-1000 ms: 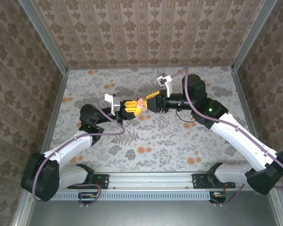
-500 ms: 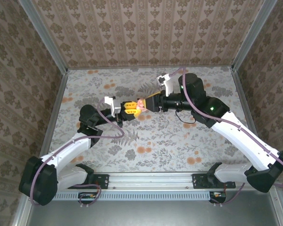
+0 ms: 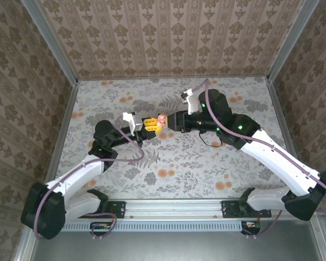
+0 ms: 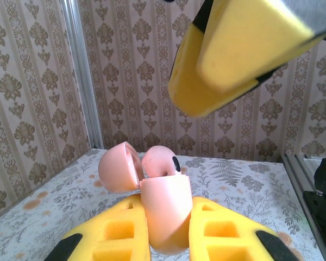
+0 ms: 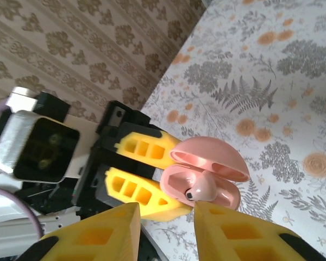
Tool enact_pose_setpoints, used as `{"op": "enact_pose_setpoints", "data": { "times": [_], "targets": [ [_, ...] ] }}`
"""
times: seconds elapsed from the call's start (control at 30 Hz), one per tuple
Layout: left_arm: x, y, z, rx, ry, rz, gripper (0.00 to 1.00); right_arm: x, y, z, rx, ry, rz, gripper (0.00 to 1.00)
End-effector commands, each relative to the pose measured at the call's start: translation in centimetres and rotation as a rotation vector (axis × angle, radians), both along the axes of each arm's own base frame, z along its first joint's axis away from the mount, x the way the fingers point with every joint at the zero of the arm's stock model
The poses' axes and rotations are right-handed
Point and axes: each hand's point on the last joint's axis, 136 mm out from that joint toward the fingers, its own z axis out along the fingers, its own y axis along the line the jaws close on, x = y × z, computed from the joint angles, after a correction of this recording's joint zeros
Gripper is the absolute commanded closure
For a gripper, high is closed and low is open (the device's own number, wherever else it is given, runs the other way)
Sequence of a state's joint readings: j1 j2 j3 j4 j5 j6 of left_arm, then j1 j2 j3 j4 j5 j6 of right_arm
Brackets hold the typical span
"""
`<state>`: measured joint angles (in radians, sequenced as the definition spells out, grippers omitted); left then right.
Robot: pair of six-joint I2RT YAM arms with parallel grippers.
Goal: Insert the wireless bluetooth earbuds into the charging case
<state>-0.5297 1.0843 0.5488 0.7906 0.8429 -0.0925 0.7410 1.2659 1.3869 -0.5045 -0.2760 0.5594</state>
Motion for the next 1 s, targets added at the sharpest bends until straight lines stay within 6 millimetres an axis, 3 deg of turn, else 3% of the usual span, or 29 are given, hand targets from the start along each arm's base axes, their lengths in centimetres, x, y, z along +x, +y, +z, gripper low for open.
{"op": "enact_pose_setpoints", "data": {
  "times": [0.0, 0.37, 0.63, 0.8, 0.97],
  "targets": [
    [-0.7, 0.2, 0.7, -0.012, -0.048, 0.000, 1.00, 0.2, 0.2, -0.9, -0.038, 0.050, -0.017, 0.70],
    [-0.9, 0.5, 0.5, -0.002, -0.056, 0.011, 1.00, 0.2, 0.6, -1.6, -0.059, 0.085, -0.012, 0.70],
    [-1.2, 0.4, 0.5, 0.000, -0.059, -0.002, 1.00, 0.4, 1.0, -1.7, -0.109, 0.079, 0.019, 0.79],
    [-1.1, 0.4, 0.3, 0.008, -0.059, -0.001, 1.00, -0.1, 1.4, -1.2, -0.085, 0.110, 0.038, 0.72],
    [-1.2, 0.3, 0.3, 0.014, -0.061, -0.008, 1.00, 0.3, 1.8, -3.1, -0.127, 0.154, 0.042, 0.71]
  ]
}}
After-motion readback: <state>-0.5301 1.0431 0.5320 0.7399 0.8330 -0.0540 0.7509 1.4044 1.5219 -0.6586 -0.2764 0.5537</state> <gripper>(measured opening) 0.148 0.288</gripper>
